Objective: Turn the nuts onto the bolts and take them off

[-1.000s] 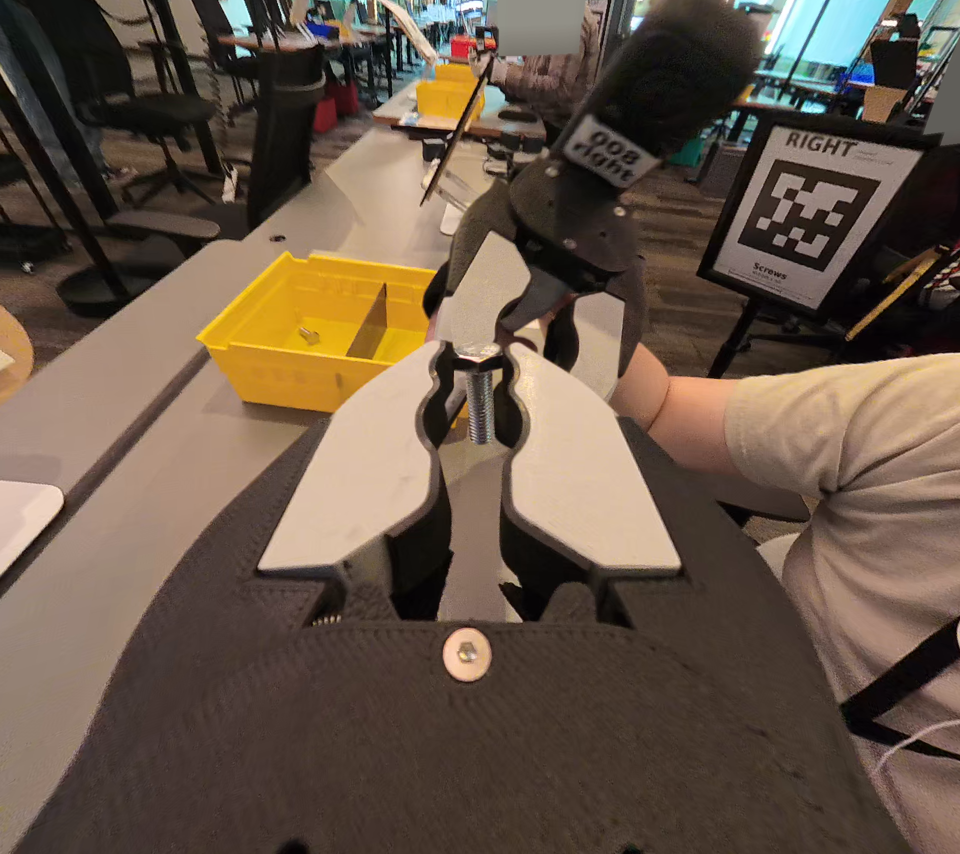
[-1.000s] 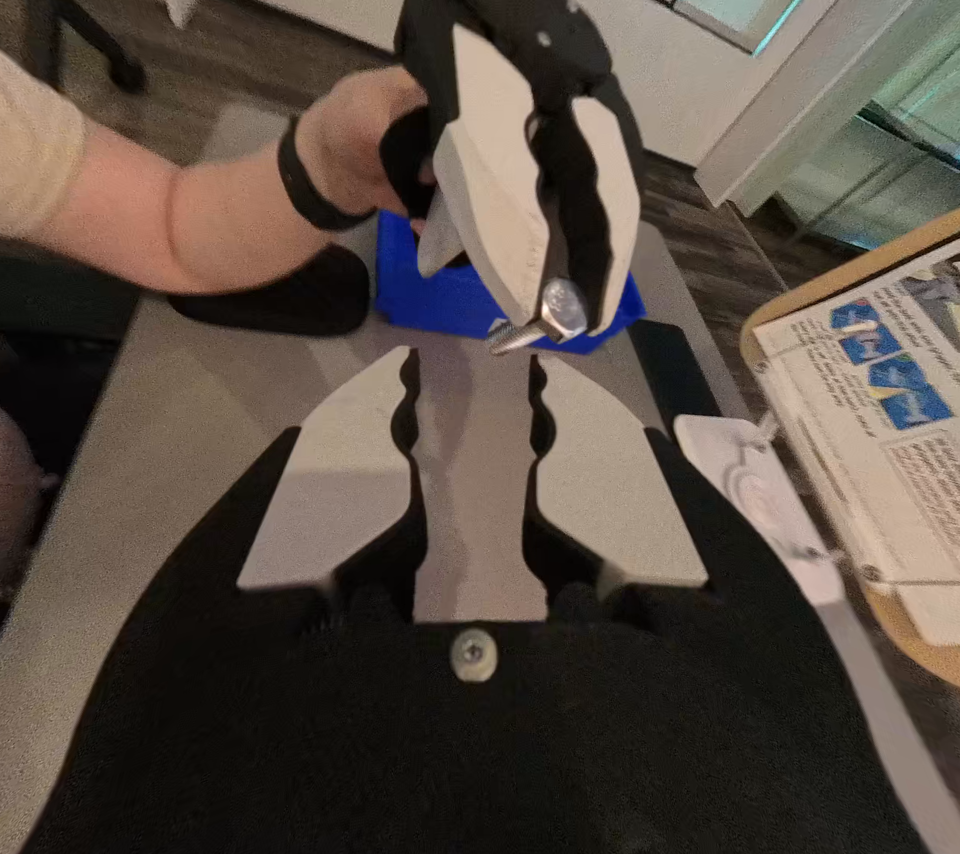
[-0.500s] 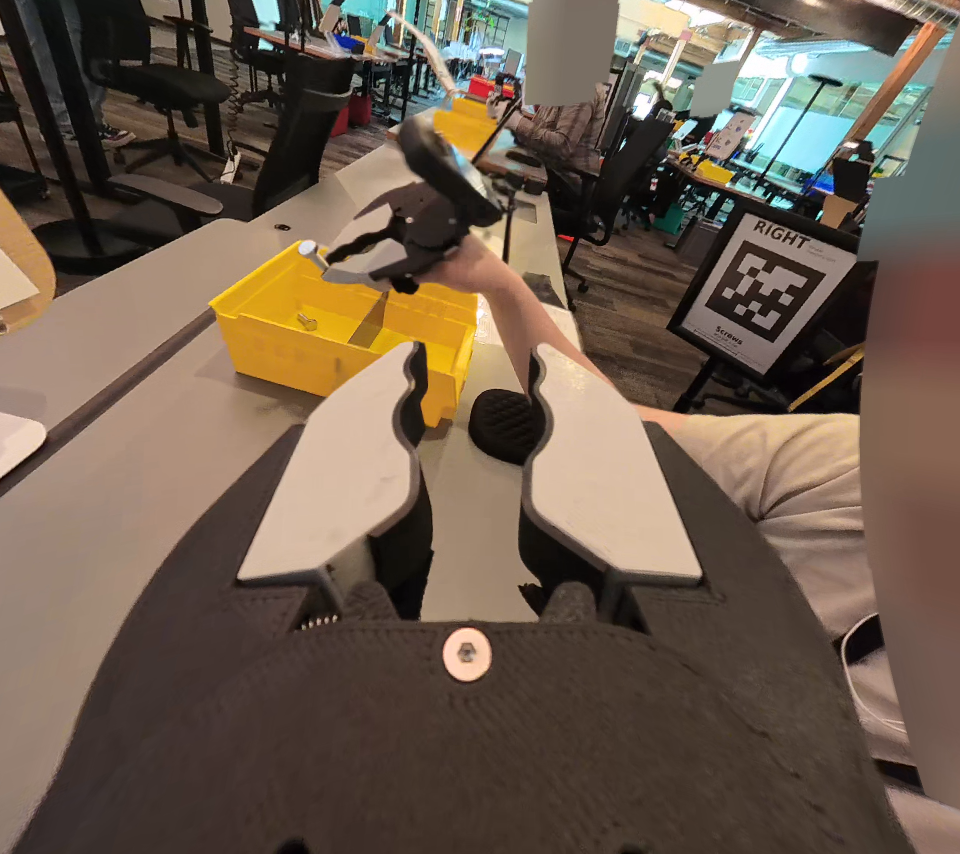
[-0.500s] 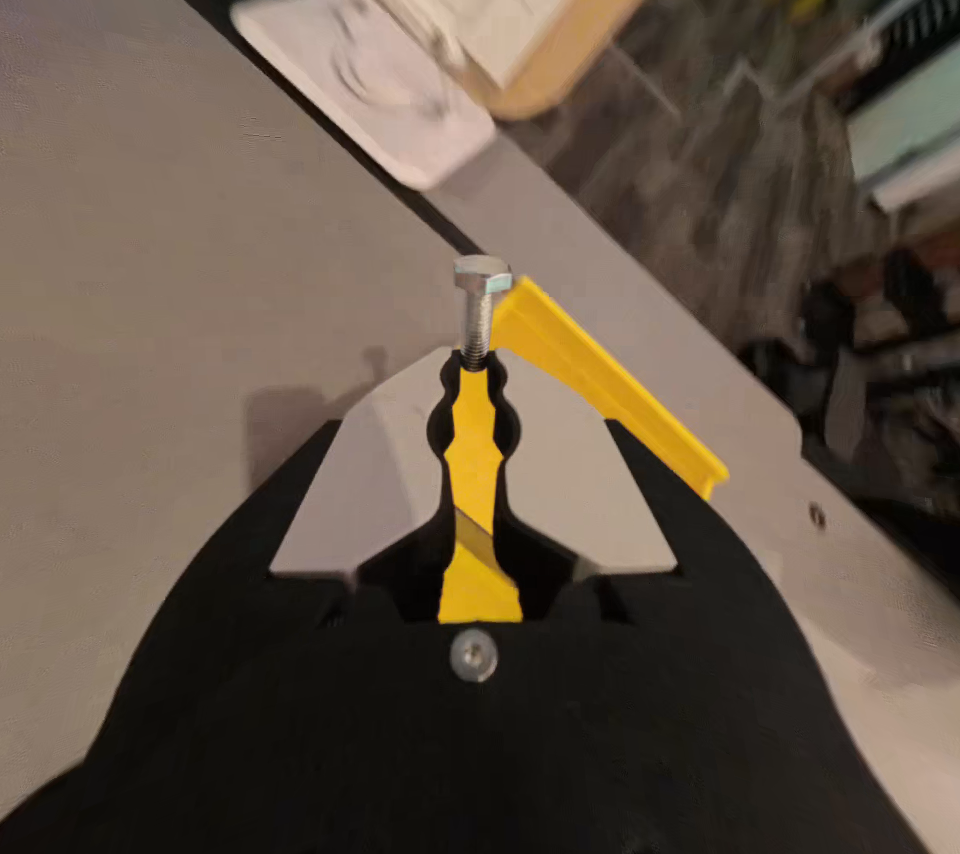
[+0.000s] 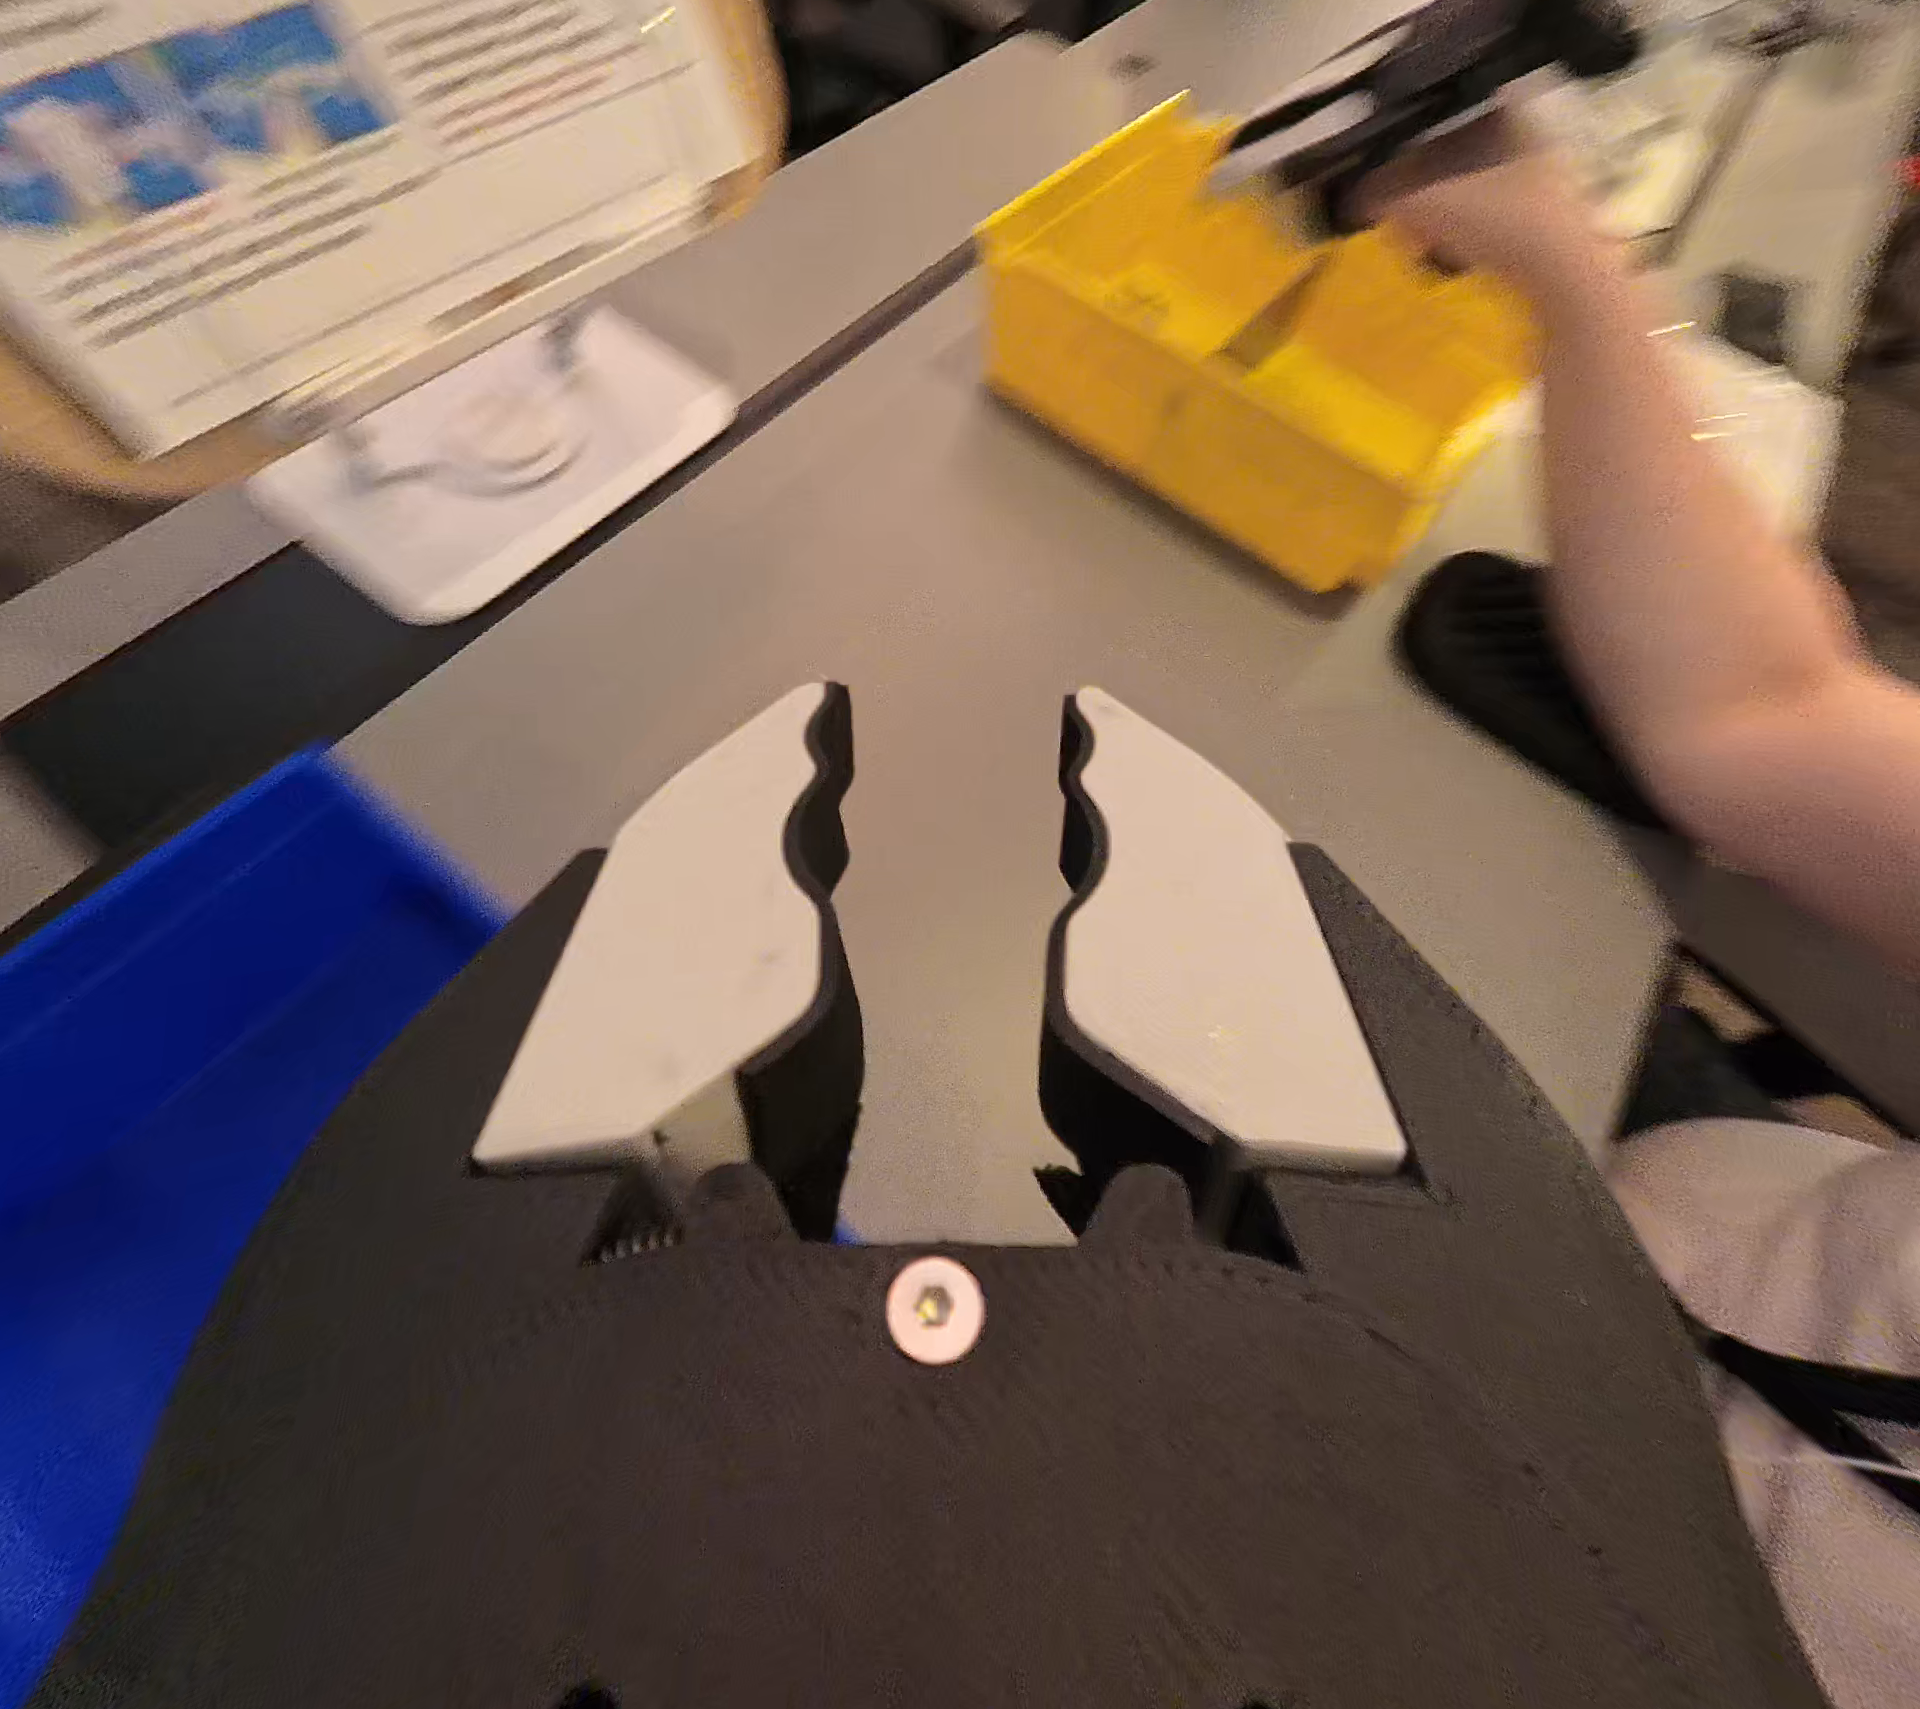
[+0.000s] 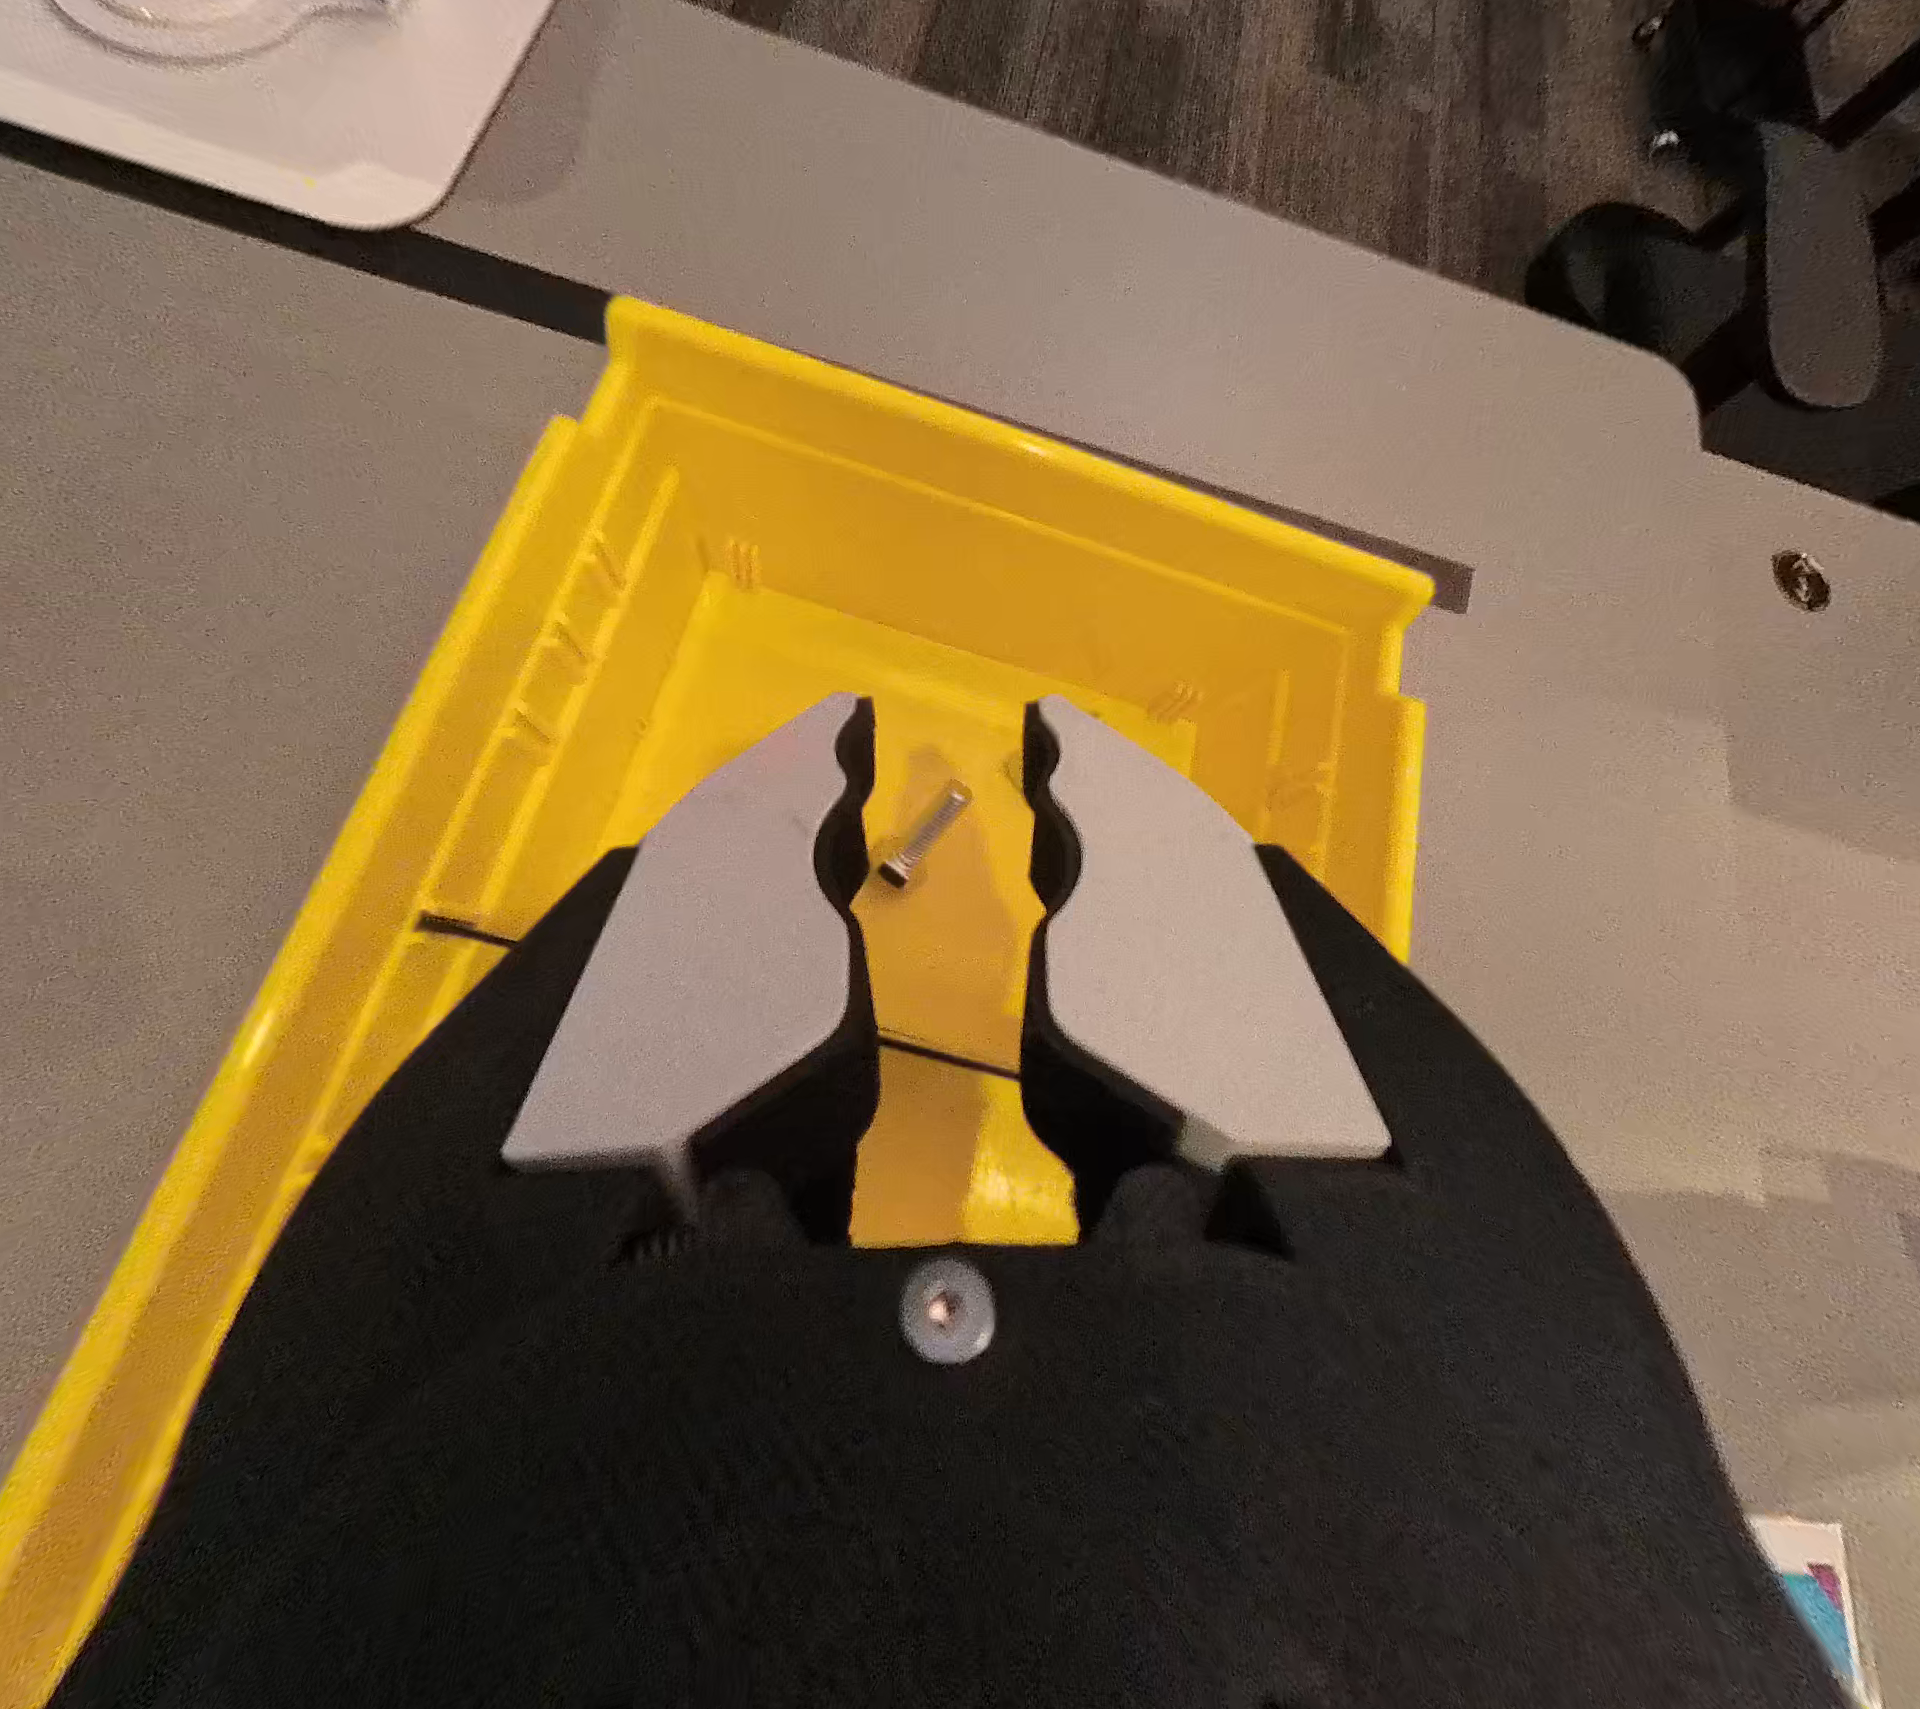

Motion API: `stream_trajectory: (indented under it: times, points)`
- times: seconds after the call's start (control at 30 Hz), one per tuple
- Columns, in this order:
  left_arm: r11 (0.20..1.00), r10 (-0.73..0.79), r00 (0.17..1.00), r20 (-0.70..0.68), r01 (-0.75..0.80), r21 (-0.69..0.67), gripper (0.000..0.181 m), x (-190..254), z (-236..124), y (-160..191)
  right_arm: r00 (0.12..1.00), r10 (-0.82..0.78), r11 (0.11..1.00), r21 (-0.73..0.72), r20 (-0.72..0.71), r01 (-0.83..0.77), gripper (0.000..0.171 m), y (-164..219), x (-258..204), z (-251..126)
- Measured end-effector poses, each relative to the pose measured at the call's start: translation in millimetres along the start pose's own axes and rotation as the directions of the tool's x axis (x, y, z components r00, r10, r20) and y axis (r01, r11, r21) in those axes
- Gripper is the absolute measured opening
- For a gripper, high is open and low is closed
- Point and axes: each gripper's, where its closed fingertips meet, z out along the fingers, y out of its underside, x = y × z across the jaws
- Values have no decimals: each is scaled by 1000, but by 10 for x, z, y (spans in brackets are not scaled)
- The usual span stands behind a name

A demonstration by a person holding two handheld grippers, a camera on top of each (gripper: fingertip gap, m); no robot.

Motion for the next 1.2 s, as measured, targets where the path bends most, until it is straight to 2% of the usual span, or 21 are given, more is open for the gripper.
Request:
stream_trajectory:
  times: [0.03, 0.1, 0.27, 0.37, 0.43, 0.5, 0.7, 0.8, 0.87, 1.03, 1.13, 1.2]
  points:
    - [999, -12, 996, 91, 17, -49, 38, -185, -52, 107, 1000, -3, 1000, 26, 9, 3, 28, -58, -30, -56]
    - [986, -47, 977, 208, 78, -147, 38, -476, -156, 352, 1000, -23, 998, 65, 15, 22, 28, -164, -98, -145]
    - [894, -180, 916, 358, 304, -329, 41, -1017, -278, 975, 993, -122, 987, 107, -1, 121, 28, -370, -291, -316]
    - [775, -239, 858, 455, 450, -443, 41, -1295, -274, 1422, 986, -164, 980, 116, -8, 164, 28, -435, -395, -378]
    - [672, -297, 826, 479, 537, -510, 41, -1382, -213, 1700, 983, -183, 976, 119, -8, 183, 28, -460, -447, -409]
    - [605, -344, 810, 475, 578, -548, 38, -1463, -89, 1887, 981, -195, 973, 121, -11, 195, 28, -480, -473, -434]
    - [494, -415, 772, 482, 636, -593, 32, -1612, 206, 2199, 982, -190, 976, 106, -5, 190, 28, -453, -446, -396]
    - [470, -425, 773, 471, 633, -615, 27, -1607, 331, 2266, 981, -194, 977, 88, -8, 194, 28, -422, -422, -366]
    - [453, -453, 761, 464, 645, -615, 14, -1588, 428, 2282, 979, -201, 976, 81, -6, 201, 28, -409, -428, -354]
    - [395, -415, 751, 514, 657, -642, 21, -1607, 436, 2413, 970, -242, 969, 44, -13, 242, 28, -349, -429, -314]
    - [372, -413, 756, 508, 649, -664, 11, -1586, 395, 2462, 964, -266, 964, 27, -13, 266, 28, -324, -443, -302]
    - [387, -392, 783, 483, 617, -685, 11, -1606, 363, 2469, 961, -278, 960, 22, -19, 278, 28, -322, -445, -306]
